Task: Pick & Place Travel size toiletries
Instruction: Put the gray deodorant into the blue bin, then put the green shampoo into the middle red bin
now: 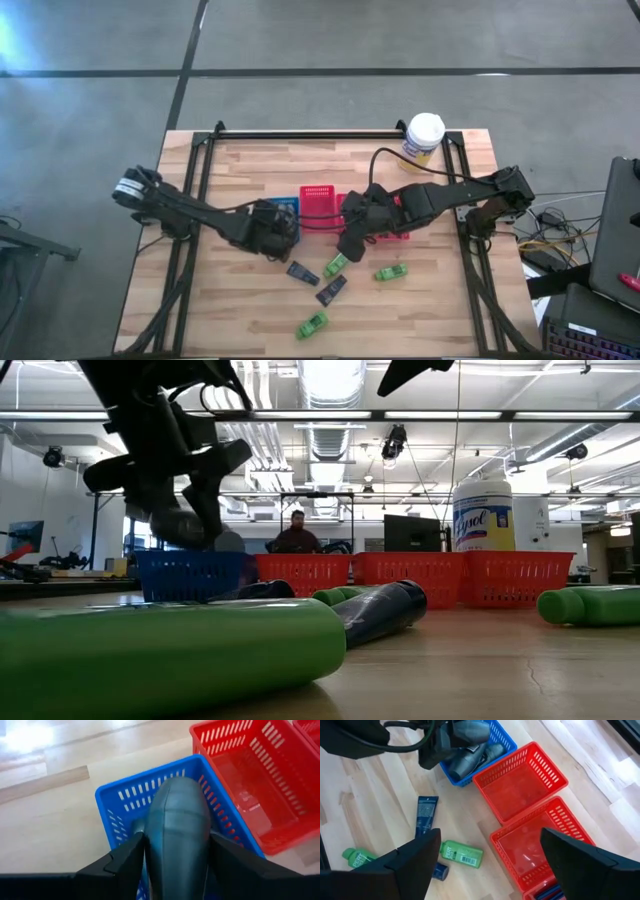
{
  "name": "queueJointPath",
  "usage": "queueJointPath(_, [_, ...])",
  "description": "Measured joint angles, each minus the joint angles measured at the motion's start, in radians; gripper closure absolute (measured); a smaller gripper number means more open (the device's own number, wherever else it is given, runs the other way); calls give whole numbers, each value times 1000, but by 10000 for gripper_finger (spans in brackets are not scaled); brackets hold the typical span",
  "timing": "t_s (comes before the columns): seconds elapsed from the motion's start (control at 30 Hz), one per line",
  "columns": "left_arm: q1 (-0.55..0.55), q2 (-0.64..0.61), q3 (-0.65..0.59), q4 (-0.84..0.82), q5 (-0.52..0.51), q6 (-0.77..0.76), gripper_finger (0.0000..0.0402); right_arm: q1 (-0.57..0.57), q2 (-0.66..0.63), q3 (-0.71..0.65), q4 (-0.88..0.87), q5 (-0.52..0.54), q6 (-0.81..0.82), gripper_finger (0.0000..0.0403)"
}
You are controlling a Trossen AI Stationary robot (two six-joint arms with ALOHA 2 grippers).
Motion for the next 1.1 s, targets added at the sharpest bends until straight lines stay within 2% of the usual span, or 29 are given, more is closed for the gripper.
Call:
queueJointPath(0.33, [-2,-69,10,-21,-21,72,157,0,0,0,0,-13,-37,38])
queueJointPath(0.47, [-6,-120,26,-21,-50,169,155,2,0,0,-6,-115,-50,40])
queueJointPath(0.6, [-45,-176,59,-11,-100,389,156,35,0,-29,-5,-243,-151,48])
queueJointPath(0.7, [-79,-212,85,-11,-113,582,156,63,0,-88,-5,-316,-211,56])
queueJointPath(0.8, [-111,-249,98,-8,-71,702,156,81,0,-178,7,-362,-253,64])
queueJointPath(0.93, [-158,-287,96,-8,-4,721,156,103,0,-313,32,-387,-280,70])
queueJointPath(1.1, [-227,-302,89,-13,6,678,156,143,0,-451,29,-388,-290,68])
